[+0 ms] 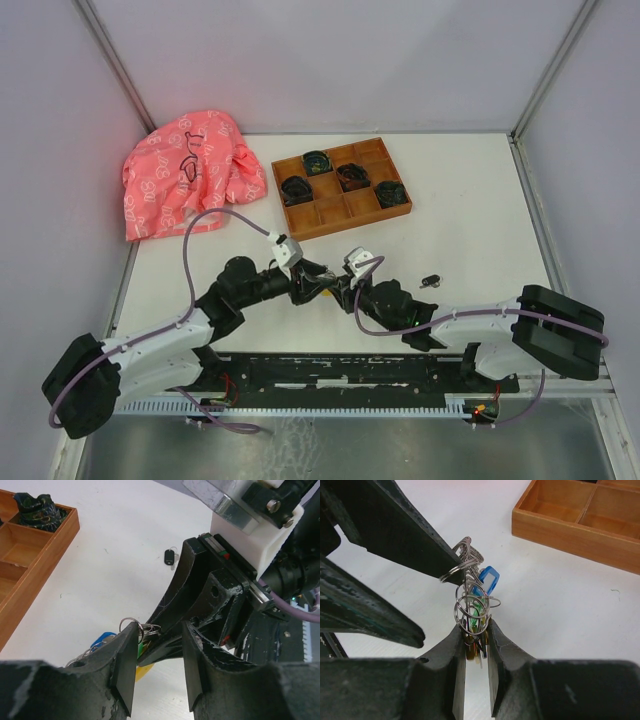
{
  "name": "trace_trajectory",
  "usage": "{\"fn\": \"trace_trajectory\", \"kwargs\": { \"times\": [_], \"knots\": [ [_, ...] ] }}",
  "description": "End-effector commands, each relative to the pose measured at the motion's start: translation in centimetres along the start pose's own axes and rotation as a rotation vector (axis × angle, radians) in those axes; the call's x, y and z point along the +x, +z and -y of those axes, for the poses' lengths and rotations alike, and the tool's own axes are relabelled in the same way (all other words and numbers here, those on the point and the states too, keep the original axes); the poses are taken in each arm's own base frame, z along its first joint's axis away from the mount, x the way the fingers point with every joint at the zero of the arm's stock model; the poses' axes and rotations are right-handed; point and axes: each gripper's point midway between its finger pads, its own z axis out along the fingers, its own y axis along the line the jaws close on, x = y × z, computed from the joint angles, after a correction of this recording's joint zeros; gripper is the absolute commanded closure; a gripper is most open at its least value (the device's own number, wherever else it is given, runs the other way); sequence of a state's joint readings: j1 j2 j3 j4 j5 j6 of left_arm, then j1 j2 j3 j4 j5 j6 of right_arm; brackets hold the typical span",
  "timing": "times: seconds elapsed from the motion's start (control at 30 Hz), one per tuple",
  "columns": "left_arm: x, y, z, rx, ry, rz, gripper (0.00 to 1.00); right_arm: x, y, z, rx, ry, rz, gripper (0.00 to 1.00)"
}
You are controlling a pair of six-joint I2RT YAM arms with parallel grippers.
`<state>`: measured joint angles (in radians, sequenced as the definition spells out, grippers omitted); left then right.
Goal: Put the keys on the keyring
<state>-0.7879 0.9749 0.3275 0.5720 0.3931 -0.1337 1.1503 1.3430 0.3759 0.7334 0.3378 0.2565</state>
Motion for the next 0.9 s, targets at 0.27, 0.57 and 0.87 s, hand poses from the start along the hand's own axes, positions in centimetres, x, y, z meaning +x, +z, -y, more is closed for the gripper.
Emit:
{"fn": "trace_trajectory", "kwargs": {
  "times": [0.27,0.57,0.87],
  "knots": [
    [-8.1,-1.3,4.6,0.159,-0.130,0.205,0.46,-1.2,-0.2,0.4,0.016,-0.001,0.073,0.99],
    [-6.8,-1.2,0.9,-0.066,-0.145,0.099,0.44,-1.3,-0.3,0.9,0.043,-0.003,0.087,1.00],
    [-7.2,-1.7,-1.1,-0.198,-0.152,0.092,0.44,-1.2,-0.3,1.3,0.058,-0.008,0.090,0.99]
  ]
}}
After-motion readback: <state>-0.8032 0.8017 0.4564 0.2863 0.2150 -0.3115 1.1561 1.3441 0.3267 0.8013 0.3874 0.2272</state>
